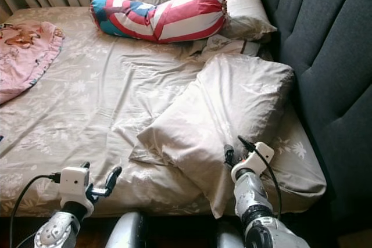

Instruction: Clean up the room

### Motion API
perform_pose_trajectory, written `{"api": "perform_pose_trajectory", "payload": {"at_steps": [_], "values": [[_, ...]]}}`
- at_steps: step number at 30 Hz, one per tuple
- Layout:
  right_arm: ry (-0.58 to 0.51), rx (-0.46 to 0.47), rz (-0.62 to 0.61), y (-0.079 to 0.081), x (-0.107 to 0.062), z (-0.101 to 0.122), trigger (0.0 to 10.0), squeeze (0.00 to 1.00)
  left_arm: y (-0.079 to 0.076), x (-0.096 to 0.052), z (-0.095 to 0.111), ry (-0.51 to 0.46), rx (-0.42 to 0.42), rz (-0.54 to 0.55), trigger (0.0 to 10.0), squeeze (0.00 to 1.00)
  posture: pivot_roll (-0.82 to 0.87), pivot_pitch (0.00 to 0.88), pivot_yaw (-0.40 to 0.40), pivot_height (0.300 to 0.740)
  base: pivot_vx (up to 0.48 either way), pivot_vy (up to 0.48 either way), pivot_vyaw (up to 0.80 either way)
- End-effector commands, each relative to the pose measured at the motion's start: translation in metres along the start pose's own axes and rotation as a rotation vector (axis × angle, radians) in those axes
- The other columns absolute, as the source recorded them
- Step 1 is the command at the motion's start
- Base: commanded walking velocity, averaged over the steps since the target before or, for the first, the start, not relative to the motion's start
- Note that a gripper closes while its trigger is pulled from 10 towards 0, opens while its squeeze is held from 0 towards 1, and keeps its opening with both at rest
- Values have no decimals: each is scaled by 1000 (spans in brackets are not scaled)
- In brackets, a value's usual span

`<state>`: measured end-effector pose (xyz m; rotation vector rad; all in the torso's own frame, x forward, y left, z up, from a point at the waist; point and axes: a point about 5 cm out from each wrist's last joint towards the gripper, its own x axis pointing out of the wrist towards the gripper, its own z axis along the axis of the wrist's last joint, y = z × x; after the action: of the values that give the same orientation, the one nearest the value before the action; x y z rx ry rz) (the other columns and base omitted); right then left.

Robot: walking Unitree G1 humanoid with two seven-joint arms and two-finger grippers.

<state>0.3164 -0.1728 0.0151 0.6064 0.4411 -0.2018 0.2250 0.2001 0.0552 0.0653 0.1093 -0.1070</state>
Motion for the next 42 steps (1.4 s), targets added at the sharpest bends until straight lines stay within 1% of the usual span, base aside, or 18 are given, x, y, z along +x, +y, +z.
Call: {"api": "perform_pose_trajectory", "payload": {"at_steps": [1, 3, 7, 11, 16, 17, 19, 21, 24, 31, 35, 39, 42], "values": [[76, 26, -5, -3, -4, -19, 10000, 0, 3, -5, -1, 19, 1, -4, 10000, 0, 100, 174, 42, 624, 0, 0, 0], [84, 20, -1, -3, -4, -21, 10000, 0, 3, -6, -1, 21, 2, -4, 10000, 0, 101, 177, 43, 624, 0, 0, 0], [106, 22, 10, -3, -6, -28, 10000, 0, 5, -14, -1, 37, 11, -7, 10000, 0, 112, 210, 51, 624, 0, 0, 0], [119, 43, 13, -5, -8, -34, 10000, 0, 5, -24, -3, 59, 21, -16, 10000, 0, 124, 240, 59, 624, 0, 0, 0], [121, 49, 24, -3, -9, -36, 10000, 0, 5, -27, -2, 64, 24, -16, 10000, 0, 127, 252, 62, 624, 0, 0, 0], [116, 63, 60, 0, -9, -37, 0, 0, 6, -30, -2, 69, 25, -14, 10000, 0, 127, 270, 65, 624, 0, 0, 0], [101, 70, 93, 4, -9, -36, 0, 0, 6, -34, -1, 73, 26, -14, 10000, 0, 127, 280, 67, 624, 0, 0, 0], [98, 72, 99, 5, -9, -36, 0, 0, 5, -36, -1, 77, 26, -15, 10000, 0, 125, 284, 67, 624, 0, 0, 0], [114, 83, 112, 7, -10, -41, 0, 0, 3, -40, -2, 95, 25, -22, 10000, 0, 124, 295, 69, 624, 0, 0, 0], [127, 80, 121, 6, -13, -48, 0, 0, 3, -41, -3, 113, 22, -20, 10000, 0, 118, 299, 69, 624, 0, 0, 0], [130, 64, 127, 7, -13, -50, 0, 0, 3, -38, -2, 111, 21, -16, 10000, 0, 115, 286, 66, 624, 0, 0, 0], [118, 22, 143, 9, -13, -50, 0, 0, 5, -32, 0, 97, -5, 8, 10000, 0, 109, 273, 60, 624, 0, 0, 0], [119, 19, 148, 11, -13, -49, 0, 0, 5, -28, 1, 93, -5, 10, 10000, 0, 106, 261, 57, 624, 0, 0, 0]]}}
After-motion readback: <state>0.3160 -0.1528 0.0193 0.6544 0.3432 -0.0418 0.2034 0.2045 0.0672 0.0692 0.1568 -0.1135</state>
